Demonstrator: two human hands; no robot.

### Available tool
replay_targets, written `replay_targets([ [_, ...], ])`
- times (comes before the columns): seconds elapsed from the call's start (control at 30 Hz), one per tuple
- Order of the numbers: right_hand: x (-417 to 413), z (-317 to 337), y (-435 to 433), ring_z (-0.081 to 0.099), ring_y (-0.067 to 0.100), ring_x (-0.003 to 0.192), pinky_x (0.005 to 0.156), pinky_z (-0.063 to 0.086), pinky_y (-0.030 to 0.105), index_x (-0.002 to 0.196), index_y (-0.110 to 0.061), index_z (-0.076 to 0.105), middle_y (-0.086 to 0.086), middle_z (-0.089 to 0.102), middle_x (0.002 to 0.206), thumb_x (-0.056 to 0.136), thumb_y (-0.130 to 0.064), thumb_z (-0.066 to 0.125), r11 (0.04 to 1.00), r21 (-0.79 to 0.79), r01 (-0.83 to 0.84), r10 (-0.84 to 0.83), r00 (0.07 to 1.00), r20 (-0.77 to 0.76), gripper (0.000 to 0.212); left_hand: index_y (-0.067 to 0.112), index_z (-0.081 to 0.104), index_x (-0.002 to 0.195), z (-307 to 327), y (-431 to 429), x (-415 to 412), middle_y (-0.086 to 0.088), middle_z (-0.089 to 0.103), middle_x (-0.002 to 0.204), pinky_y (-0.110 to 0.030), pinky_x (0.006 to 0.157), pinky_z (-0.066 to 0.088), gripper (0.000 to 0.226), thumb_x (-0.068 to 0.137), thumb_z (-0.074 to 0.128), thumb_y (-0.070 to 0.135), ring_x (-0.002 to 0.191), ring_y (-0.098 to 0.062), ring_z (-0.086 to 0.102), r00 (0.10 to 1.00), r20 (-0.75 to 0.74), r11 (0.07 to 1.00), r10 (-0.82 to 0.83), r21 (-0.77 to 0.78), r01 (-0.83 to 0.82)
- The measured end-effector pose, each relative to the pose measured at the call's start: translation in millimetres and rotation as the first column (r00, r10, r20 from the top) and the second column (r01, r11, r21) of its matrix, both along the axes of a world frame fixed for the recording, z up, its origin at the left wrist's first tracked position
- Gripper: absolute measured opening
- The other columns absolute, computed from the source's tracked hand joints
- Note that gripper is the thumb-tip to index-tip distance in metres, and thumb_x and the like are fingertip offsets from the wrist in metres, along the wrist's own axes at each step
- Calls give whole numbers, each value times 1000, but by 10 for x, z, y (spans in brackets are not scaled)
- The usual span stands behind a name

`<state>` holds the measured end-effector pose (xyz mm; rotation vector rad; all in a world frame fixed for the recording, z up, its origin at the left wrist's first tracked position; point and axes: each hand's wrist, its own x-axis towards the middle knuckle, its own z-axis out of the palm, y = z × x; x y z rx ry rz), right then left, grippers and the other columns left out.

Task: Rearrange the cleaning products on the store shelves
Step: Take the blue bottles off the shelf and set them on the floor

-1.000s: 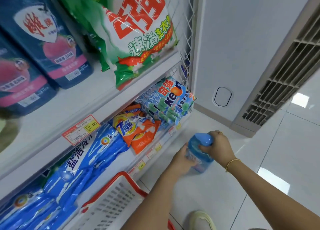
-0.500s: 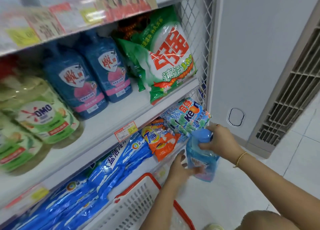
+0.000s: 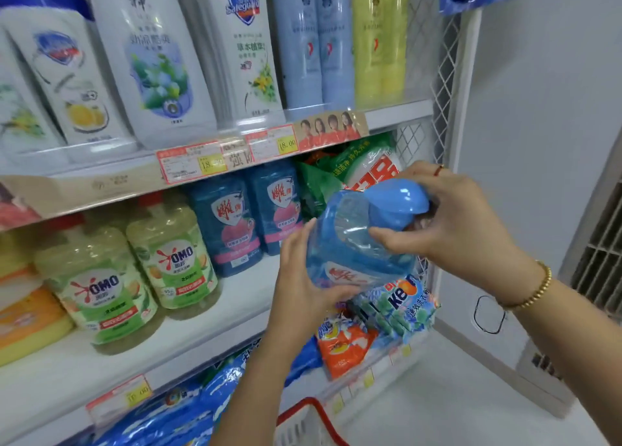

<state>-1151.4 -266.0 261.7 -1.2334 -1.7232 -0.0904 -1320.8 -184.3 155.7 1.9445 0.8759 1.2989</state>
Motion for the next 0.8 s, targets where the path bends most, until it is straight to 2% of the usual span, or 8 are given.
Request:
replay_targets([
  [0.07, -109, -2, 113, 56, 7, 79, 66, 46, 16, 88, -14, 71, -8, 58, 85, 61, -30, 79, 997, 68, -31, 29, 999, 32, 33, 30, 38, 142, 125, 158, -98, 12, 39, 136, -8, 101, 35, 99, 58, 91, 28, 125, 8, 38, 998, -7, 996, 58, 75, -57],
  [0.17, -267, -40, 339, 54, 2, 86, 75, 44, 10, 99, -15, 71, -9, 58, 94, 65, -27, 81, 991, 88, -102, 90, 987, 133, 37, 28, 39, 141, 142, 379, -230, 11, 40, 138, -31, 107, 41, 92, 64, 87, 23, 127, 5, 38, 988, 41, 981, 151, 114, -155],
  [0.27, -359, -12, 593, 55, 3, 89, 78, 42, 11, 103, -16, 71, -6, 60, 99, 67, -25, 81, 982, 32, -184, 173, 962, 212, 39, 28, 38, 142, -35, 516, -264, 8, 40, 140, -46, 103, 45, 92, 65, 87, 22, 130, -9, 42, 951, 119, 954, 284, 69, -293],
  [0.37, -408, 16, 833, 55, 1, 89, 80, 42, 10, 104, -16, 71, -8, 61, 103, 66, -24, 82, 973, -71, -221, 232, 939, 255, 40, 25, 41, 142, -223, 561, -213, 7, 44, 140, -44, 104, 44, 92, 63, 89, 20, 130, -11, 43, 914, 173, 928, 368, -3, -373],
  [0.47, -423, -47, 1071, 59, 9, 91, 81, 48, 23, 105, -13, 70, -3, 63, 104, 68, -21, 81, 964, -131, -231, 258, 934, 246, 40, 22, 43, 140, -322, 641, -137, 7, 48, 137, -30, 103, 44, 93, 59, 89, 15, 124, -4, 44, 892, 189, 911, 411, -51, -409],
  [0.53, -398, -161, 1197, 58, 9, 92, 81, 48, 20, 108, -11, 68, -1, 61, 104, 70, -21, 80, 965, -133, -226, 251, 942, 221, 42, 21, 45, 139, -341, 725, -107, 7, 50, 135, -29, 101, 45, 92, 59, 89, 13, 121, -3, 46, 890, 185, 908, 418, -64, -413],
  [0.63, -344, -320, 1296, 52, -3, 86, 76, 41, 9, 113, -12, 63, -6, 59, 100, 73, -22, 80, 974, -77, -214, 219, 973, 65, 44, 23, 44, 140, -279, 865, -130, 2, 49, 137, -38, 104, 44, 94, 59, 90, 12, 123, -12, 48, 901, 103, 906, 422, -80, -415],
  [0.8, -186, -409, 1395, 56, -3, 68, 66, 46, 13, 106, -26, 63, -16, 64, 84, 72, -16, 81, 983, 40, -180, 181, 896, -404, 40, 27, 49, 135, 123, 1092, -195, 9, 51, 118, -26, 91, 42, 95, 51, 93, 18, 107, -6, 46, 915, -258, 949, 309, 24, -314],
])
